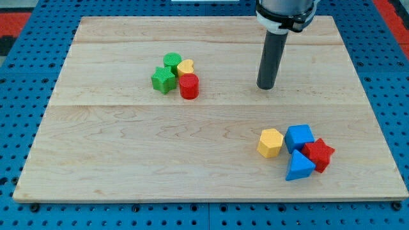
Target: Slide the green star and the red circle closer to the yellow hexagon
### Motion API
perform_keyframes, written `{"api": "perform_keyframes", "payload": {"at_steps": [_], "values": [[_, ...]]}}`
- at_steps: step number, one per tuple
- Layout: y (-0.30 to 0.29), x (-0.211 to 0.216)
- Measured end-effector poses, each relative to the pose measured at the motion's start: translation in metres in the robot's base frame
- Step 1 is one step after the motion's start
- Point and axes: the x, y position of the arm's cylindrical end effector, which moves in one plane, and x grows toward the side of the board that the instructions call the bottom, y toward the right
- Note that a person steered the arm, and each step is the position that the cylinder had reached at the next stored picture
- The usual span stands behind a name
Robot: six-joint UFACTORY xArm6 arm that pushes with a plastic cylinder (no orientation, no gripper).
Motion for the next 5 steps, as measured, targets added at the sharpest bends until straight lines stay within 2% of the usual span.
{"api": "perform_keyframes", "payload": {"at_steps": [1, 2, 3, 4, 5], "values": [[-0.003, 0.0], [-0.012, 0.044], [-0.1, 0.077], [-0.168, 0.08], [-0.204, 0.077]]}}
